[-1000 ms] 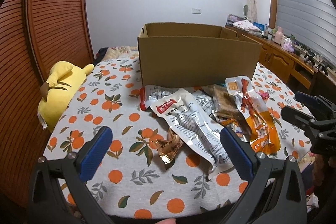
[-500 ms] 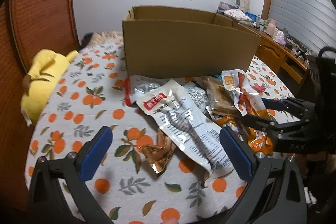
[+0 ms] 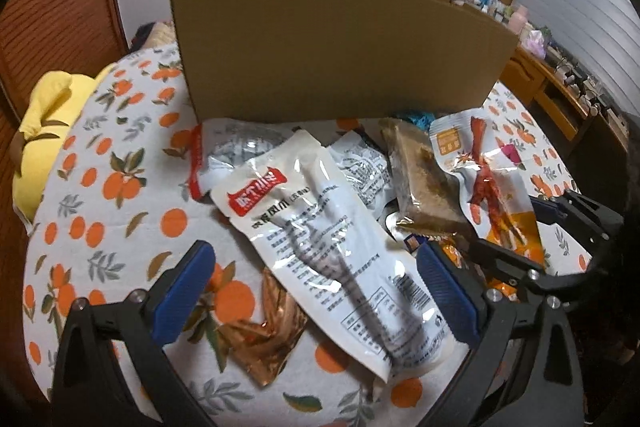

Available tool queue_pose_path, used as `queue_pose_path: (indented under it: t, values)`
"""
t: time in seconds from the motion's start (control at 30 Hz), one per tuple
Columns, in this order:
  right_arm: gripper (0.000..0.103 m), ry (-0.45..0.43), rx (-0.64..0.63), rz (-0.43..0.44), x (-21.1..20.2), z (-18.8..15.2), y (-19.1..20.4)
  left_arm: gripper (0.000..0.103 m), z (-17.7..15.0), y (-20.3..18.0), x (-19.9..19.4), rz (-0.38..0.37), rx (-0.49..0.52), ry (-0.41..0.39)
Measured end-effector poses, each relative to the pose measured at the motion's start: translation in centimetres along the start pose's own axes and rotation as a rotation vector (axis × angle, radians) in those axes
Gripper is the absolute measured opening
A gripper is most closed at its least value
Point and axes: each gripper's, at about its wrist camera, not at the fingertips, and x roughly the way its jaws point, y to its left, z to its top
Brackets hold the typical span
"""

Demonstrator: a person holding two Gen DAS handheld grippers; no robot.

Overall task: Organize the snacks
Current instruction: 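Grasp the orange spicy-strip pack with the right tool while the left tool grasps the white pack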

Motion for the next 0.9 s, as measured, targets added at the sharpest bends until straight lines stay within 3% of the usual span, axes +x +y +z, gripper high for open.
queue_pose_path:
  t: [0.1,0.17,0.23,0.67,0.9]
  values:
    - [0.061,0.0,-0.002,0.006,-0.3,-0.1,0.1,0.101,0.4,0.1,1.0,0.001,0.005,0.022]
    - [0.059,0.0,0.002,0.013,-0.4,-0.1,-0.1,0.091,0.5,0.3,1.7,-0.001,-0.006,0.042]
    - [0.056,-0.008,0.007,0.012,-0.6,-0.2,-0.1,0.089,0.6,0.8,2.4,-0.018,-0.03,0.066]
    - [0.055,-0.01,0.01,0.02,-1.0,-0.2,-0.2,0.051,1.1,1.2,1.6,-0.078,-0.011,0.022]
    - [0.05,-0.014,0.018,0.046,-1.2,-0.1,-0.6,0.044,1.0,2.1,0.2,-0.11,-0.016,-0.012]
